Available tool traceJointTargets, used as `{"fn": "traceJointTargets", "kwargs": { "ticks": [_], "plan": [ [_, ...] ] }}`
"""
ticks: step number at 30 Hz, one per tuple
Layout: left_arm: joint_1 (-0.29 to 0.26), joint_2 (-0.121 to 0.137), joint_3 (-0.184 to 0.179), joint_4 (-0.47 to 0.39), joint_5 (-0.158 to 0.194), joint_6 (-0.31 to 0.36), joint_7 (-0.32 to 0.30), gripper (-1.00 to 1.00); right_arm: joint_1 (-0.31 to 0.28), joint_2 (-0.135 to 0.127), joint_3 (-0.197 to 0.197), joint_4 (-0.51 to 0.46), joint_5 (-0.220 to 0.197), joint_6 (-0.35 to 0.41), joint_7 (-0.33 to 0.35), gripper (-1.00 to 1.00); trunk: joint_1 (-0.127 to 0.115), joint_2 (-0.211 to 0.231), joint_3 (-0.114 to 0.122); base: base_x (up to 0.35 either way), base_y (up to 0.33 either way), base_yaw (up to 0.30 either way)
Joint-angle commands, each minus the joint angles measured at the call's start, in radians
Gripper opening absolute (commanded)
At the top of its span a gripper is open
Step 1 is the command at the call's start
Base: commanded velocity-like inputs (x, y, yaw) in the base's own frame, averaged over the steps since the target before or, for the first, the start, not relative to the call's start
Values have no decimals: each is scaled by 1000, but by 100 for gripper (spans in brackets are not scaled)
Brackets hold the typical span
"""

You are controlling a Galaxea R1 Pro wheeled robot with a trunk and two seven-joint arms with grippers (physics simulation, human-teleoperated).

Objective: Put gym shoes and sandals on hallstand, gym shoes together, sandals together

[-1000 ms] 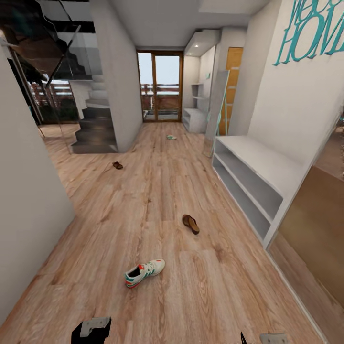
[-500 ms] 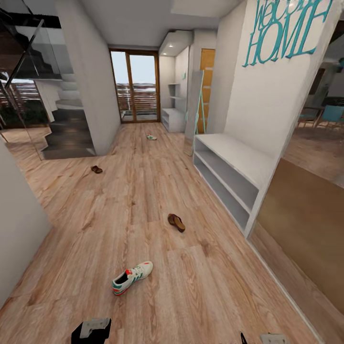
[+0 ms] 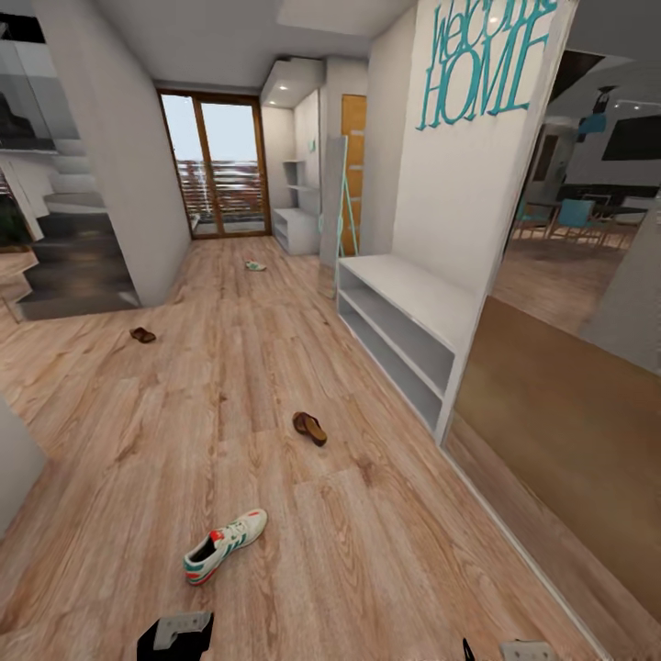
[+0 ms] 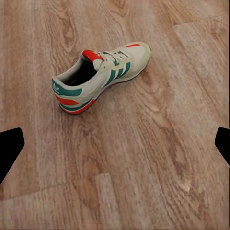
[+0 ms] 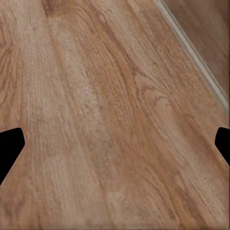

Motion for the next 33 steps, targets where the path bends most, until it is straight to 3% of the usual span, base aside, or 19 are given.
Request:
{"fn": "traceJointTargets", "kwargs": {
  "ticks": [1,12,17,18,23,33],
  "plan": [
    [0,0,-2,1,8,-3,-1,100,-1,1,-5,1,10,-3,0,100,0,0,-1,0,0,-76],
    [0,0,-4,0,8,-1,0,100,-1,3,-3,-3,10,-2,-2,100,0,0,-1,0,0,-15],
    [-39,-3,0,-3,8,37,-1,100,-20,0,-6,-64,8,1,-5,100,0,0,-1,0,0,0],
    [-95,-4,-2,-2,7,97,-2,100,-51,-1,-6,-123,8,15,-5,100,0,0,-1,0,0,0],
    [-170,-2,-3,-6,0,219,-3,100,-123,-1,-5,-192,10,94,-2,100,0,0,-1,0,0,0],
    [-215,13,-2,-15,-6,281,-3,100,-252,-1,-4,-231,9,298,3,100,0,0,-1,0,0,0]
  ]
}}
